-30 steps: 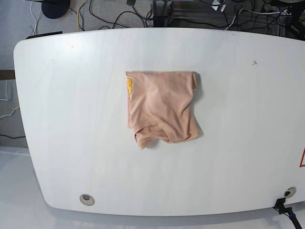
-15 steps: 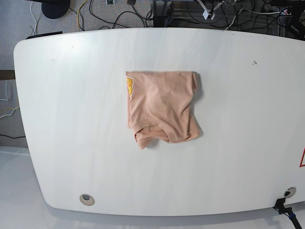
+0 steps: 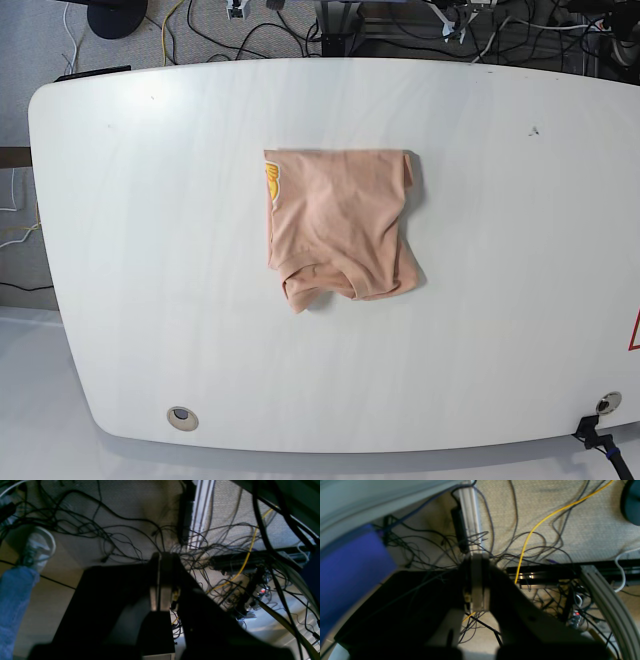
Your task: Fold the T-shirt properly
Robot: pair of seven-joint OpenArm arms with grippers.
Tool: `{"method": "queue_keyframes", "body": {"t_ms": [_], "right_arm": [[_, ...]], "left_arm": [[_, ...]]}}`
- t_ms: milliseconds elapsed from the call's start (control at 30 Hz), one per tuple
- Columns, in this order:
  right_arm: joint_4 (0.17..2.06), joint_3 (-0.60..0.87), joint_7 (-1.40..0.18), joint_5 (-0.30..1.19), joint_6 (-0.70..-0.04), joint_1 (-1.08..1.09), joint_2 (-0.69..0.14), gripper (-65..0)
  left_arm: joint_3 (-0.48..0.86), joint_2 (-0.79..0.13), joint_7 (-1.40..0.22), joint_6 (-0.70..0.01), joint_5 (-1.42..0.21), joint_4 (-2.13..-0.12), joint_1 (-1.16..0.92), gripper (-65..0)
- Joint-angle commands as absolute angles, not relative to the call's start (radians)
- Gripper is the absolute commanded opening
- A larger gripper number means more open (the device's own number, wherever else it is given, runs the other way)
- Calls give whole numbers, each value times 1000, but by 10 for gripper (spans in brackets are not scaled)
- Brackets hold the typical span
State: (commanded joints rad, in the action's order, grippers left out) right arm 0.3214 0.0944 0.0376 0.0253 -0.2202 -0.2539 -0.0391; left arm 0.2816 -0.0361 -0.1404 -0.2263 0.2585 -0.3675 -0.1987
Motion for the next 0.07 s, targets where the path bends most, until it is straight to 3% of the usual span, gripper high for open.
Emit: {"method": "queue_keyframes", "body": {"t_ms": [67], "right_arm": [[321,94,36,25,-220,-254,-39,-650]], "left_arm": [[280,-31,-140,-225,259,-367,-197,-650]]}}
